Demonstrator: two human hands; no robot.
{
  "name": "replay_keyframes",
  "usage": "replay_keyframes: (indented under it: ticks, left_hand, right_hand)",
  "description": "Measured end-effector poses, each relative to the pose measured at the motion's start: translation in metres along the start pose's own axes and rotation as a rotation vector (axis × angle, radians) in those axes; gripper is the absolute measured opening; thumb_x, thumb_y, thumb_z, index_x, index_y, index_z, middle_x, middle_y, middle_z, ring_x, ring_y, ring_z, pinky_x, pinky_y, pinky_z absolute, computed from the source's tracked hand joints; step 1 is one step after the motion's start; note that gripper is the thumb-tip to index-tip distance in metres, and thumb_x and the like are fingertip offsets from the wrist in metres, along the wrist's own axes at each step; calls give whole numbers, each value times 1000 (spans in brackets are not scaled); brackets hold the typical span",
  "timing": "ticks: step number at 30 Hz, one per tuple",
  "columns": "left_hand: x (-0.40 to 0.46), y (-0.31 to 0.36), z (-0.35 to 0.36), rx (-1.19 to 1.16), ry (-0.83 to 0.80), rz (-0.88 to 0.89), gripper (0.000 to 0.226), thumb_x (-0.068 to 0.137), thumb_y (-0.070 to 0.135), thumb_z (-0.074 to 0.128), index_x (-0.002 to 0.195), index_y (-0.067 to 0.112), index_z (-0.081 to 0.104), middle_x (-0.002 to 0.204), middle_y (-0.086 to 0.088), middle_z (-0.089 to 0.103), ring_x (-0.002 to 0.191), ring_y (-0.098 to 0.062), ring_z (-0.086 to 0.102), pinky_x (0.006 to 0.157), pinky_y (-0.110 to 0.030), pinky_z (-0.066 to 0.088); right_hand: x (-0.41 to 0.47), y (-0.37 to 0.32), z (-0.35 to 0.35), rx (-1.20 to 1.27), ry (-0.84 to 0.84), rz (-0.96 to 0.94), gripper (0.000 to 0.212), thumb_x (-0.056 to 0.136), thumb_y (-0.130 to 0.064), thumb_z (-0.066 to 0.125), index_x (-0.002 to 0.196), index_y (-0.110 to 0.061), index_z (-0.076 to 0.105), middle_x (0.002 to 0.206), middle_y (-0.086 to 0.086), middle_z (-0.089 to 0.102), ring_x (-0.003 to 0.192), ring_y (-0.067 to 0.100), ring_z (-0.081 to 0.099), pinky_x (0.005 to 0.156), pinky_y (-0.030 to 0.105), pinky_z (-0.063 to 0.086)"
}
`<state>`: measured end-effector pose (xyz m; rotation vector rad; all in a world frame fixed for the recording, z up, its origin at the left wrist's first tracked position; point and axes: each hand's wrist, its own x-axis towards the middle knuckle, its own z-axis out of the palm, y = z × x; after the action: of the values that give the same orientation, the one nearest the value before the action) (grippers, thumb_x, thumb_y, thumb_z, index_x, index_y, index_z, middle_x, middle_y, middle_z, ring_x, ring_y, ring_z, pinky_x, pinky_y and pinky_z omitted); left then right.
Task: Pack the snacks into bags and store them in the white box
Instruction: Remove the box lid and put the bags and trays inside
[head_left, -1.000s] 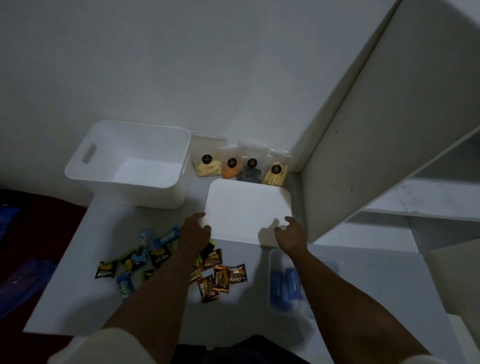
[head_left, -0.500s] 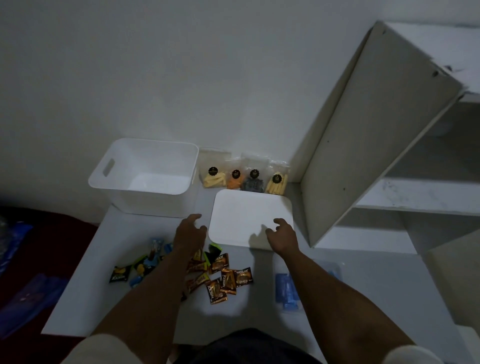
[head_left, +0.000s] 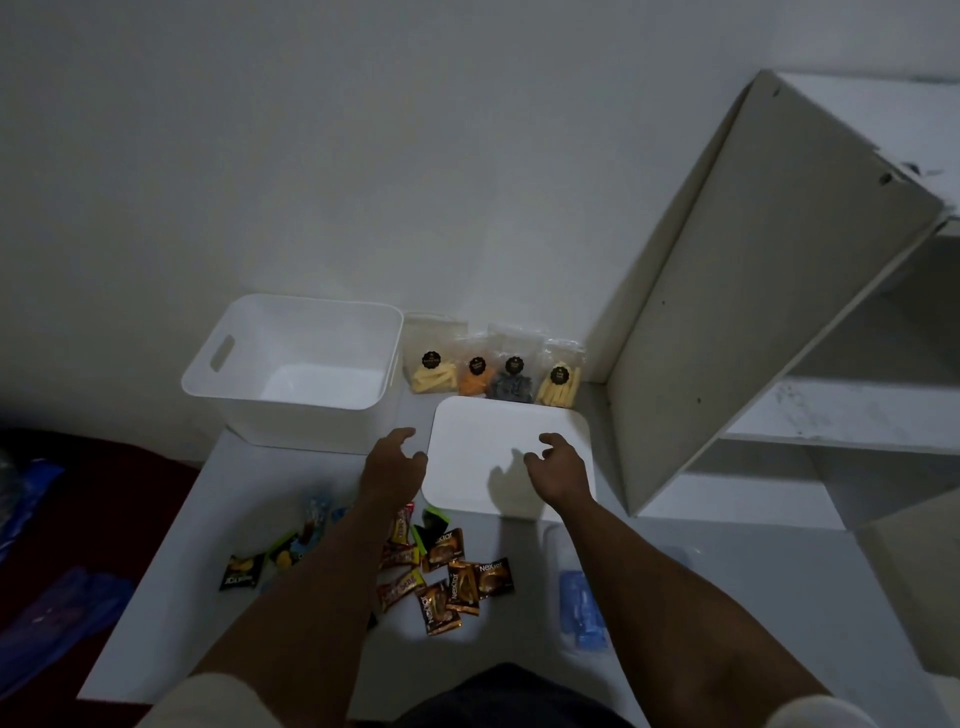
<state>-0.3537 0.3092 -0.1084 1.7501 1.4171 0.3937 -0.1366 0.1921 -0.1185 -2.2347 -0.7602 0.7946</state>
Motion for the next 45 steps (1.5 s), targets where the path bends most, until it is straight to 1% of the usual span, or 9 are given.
replay_keyframes:
  ticks: [9,16,19,23,26,29,35,42,45]
  left_hand:
    - [46,23,5,-15,-61,-46,57,94,17,62,149,13,45,150,-16,48,138,-33,46,111,-40,38]
    - [107,35,19,-73,-110,-112,67,95,15,63,155,9,33,159,-15,37,143,-34,41,116,-41,34]
    - [142,34,33,-155,-132,-187,79,90,18,59,159,26,21,159,-11,37,125,-38,57,98,-49,54]
    - [196,14,63,-276,-19,-265,91,72,20,55,155,25,20,145,-16,48,116,-43,59,90,-55,55]
    - [221,25,68,-388,31,-388,79,78,13,66,151,10,34,142,-17,53,126,-38,57,102,-47,51]
    - [237,35,74,-463,117,-439,85,68,23,56,151,23,38,142,-12,56,124,-38,58,101,-48,52]
    - [255,48,79,-438,222,-503,77,92,30,56,160,24,20,160,-6,38,143,-32,42,116,-47,36]
    - [261,52,75,-401,274,-576,36,104,14,42,132,-2,59,133,-23,61,126,-37,56,100,-34,45]
    - [250,60,68,-358,303,-526,33,105,14,40,125,-2,60,127,-23,63,120,-36,57,97,-34,46]
  right_hand:
    - [40,-37,11,47,-21,21,51,97,-27,62,144,-13,51,138,14,61,126,29,58,104,33,44]
    - [99,-77,34,137,-64,59,39,95,-25,63,133,-13,63,117,11,73,113,29,65,98,36,50]
    - [131,-92,50,174,-111,31,22,95,-20,64,114,-11,71,111,8,72,106,26,65,89,32,48]
    - [168,-108,69,223,-214,41,18,92,-15,71,106,-5,72,100,3,68,96,20,61,89,29,45]
    - [190,-108,82,105,-237,26,7,89,-17,71,84,-12,71,89,2,71,86,21,63,81,32,49]
    - [205,-103,92,45,-152,100,16,81,-28,71,90,-15,73,90,2,74,86,23,69,79,35,56]
    - [228,-105,103,166,30,295,72,85,-34,77,141,-6,42,125,11,65,118,31,64,87,30,46]
    - [242,-99,105,255,108,341,24,99,-23,56,113,-6,66,111,17,73,105,33,68,87,33,50]
    - [233,-95,100,316,143,233,17,99,-16,56,88,-9,66,85,12,69,82,25,65,75,30,47]
